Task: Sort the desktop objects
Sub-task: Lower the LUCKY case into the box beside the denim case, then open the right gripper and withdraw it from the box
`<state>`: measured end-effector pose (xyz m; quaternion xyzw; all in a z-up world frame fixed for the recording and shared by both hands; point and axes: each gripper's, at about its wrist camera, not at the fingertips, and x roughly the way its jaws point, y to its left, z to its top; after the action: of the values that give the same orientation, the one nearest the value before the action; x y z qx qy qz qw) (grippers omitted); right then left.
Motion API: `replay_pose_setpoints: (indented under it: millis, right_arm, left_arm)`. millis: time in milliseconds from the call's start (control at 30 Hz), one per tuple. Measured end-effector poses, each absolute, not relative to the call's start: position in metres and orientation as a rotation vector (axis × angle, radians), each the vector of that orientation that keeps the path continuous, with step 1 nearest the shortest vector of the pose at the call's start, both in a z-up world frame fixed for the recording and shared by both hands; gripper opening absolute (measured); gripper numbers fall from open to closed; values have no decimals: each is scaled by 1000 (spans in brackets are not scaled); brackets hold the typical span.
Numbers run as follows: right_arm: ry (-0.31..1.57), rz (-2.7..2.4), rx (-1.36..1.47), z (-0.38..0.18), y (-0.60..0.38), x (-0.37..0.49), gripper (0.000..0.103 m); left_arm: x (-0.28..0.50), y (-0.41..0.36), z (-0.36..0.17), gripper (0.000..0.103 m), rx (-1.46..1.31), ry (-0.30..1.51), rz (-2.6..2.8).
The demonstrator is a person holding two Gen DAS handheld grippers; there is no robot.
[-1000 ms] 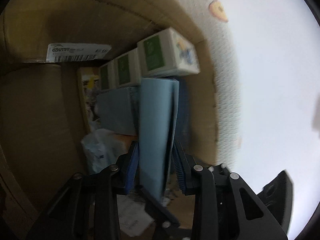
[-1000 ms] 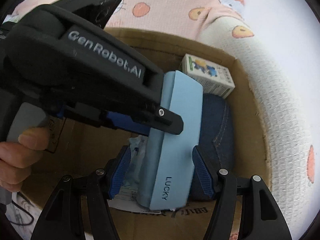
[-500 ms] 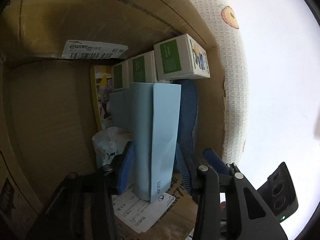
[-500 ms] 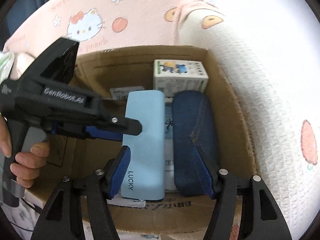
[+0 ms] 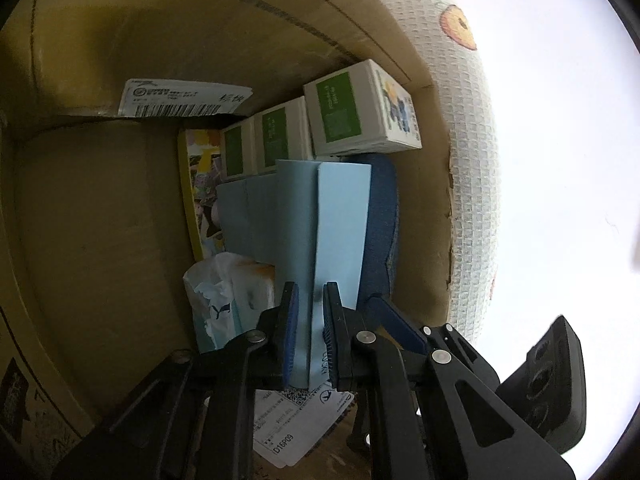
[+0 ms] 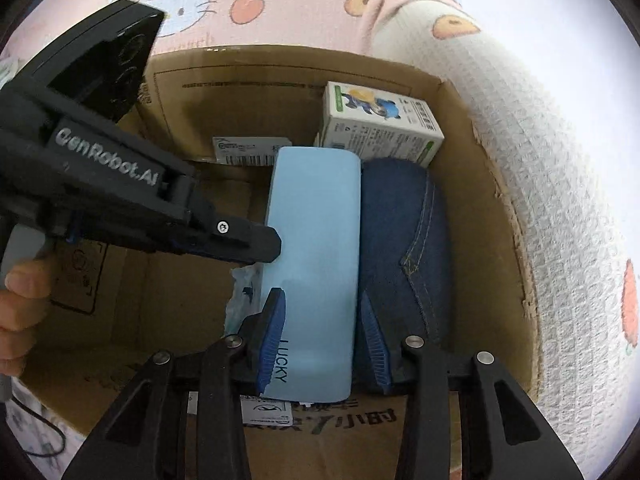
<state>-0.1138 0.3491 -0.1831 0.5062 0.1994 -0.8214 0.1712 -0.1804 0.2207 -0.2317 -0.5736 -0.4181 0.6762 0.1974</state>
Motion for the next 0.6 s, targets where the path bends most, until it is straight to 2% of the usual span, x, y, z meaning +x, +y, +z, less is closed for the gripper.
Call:
replay_pose_setpoints:
  millis: [100, 167, 267, 333, 500, 567, 600]
  right_arm:
    - [516, -2345, 1455, -182, 353, -112, 37]
    - [552, -2350, 1421, -179, 351, -106, 37]
    - [535, -2365, 1377, -166, 347, -96, 37]
    - [499, -2389, 1346, -156, 346, -89, 37]
    - [454, -2495, 1199, -123, 330, -52, 38]
    - [429, -2514, 1151, -113, 322, -43, 44]
    - [415, -2522, 1130, -110, 318, -37, 50]
  left_arm:
    - [-179, 224, -227, 15, -1628, -1131, 1910]
    - [-179, 226, -221, 36, -1649, -1101, 1909]
    - [-176, 223, -203, 46, -1607, -1057, 1970]
    - [-171, 219, -185, 49, -1569, -972, 2045]
    - [-149, 187, -143, 50, -1401, -827, 2171]
    - [-132, 172, -124, 50, -1295, -773, 2215]
    - [-133, 161, -117, 50, -1259, -743, 2242]
